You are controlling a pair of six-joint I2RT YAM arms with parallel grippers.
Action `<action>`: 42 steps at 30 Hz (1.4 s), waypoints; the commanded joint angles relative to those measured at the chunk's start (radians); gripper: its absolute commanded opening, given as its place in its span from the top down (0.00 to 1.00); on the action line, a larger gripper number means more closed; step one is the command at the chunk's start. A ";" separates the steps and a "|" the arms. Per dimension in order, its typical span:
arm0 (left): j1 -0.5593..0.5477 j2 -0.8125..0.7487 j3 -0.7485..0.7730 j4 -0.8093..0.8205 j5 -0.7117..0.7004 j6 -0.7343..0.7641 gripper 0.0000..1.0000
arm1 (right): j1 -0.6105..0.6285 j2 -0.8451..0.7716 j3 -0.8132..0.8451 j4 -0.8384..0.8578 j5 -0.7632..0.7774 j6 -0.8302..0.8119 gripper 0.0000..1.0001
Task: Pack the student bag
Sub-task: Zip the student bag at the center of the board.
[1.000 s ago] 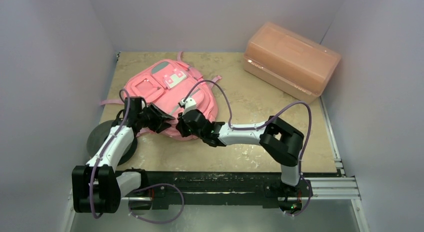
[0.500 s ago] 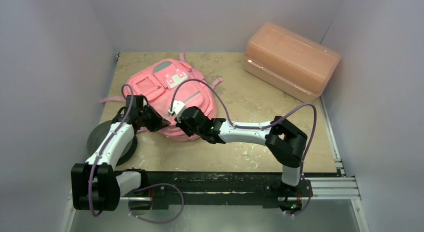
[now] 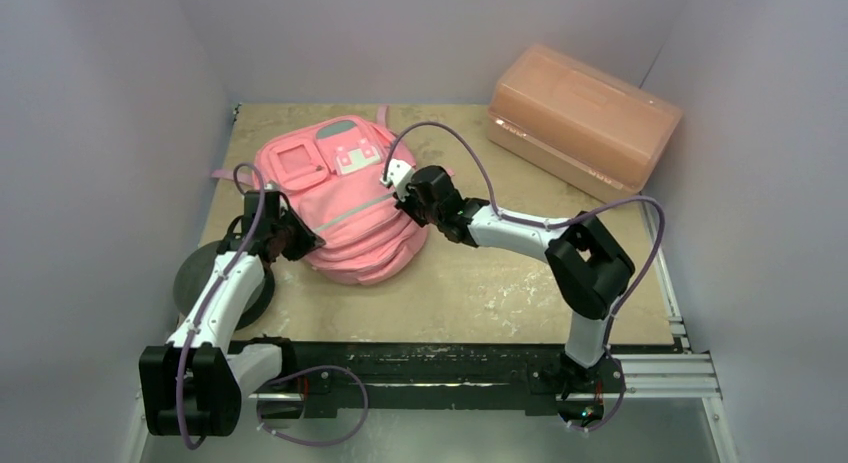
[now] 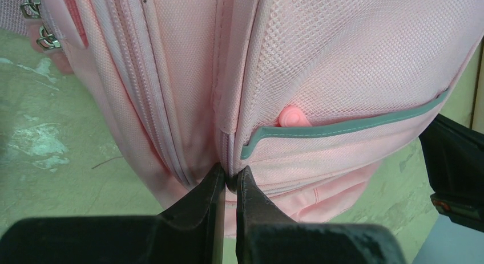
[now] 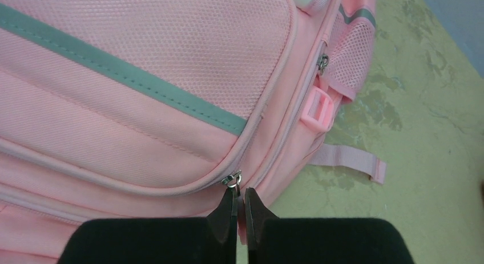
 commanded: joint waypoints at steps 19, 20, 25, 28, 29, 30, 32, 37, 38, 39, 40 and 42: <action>0.040 -0.032 0.017 -0.018 -0.079 0.202 1.00 | -0.127 0.210 0.066 0.685 0.218 -0.624 1.00; 0.040 -0.030 0.016 -0.013 -0.075 0.202 1.00 | -0.127 0.224 0.085 0.694 0.226 -0.629 0.98; 0.040 -0.025 0.043 -0.018 -0.006 0.199 0.97 | -0.124 0.203 0.155 0.394 0.213 -0.468 0.51; 0.040 -0.061 0.045 0.008 0.056 0.190 0.68 | -0.129 0.083 0.091 0.289 0.220 -0.130 0.32; 0.040 -0.074 0.047 0.019 0.082 0.186 0.57 | -0.138 0.035 0.071 0.221 0.215 0.052 0.30; 0.040 -0.077 0.056 0.023 0.117 0.187 0.49 | -0.147 -0.009 0.057 0.152 0.206 0.188 0.28; 0.040 -0.073 0.082 0.022 0.186 0.199 0.32 | -0.175 -0.091 0.032 0.030 0.034 0.459 0.20; 0.037 -0.106 0.123 0.018 0.347 0.237 0.16 | -0.206 -0.156 -0.186 0.116 -0.581 0.898 0.02; 0.035 -0.120 0.123 0.017 0.377 0.239 0.15 | -0.188 -0.163 -0.254 0.210 -0.631 0.981 0.04; 0.033 -0.136 0.122 0.020 0.403 0.241 0.15 | -0.169 -0.170 -0.317 0.300 -0.650 1.074 0.06; 0.025 -0.151 0.121 0.024 0.428 0.243 0.15 | -0.152 -0.171 -0.372 0.404 -0.657 1.157 0.07; -0.022 -0.181 0.120 0.024 0.457 0.255 0.15 | -0.121 -0.168 -0.464 0.566 -0.609 1.286 0.06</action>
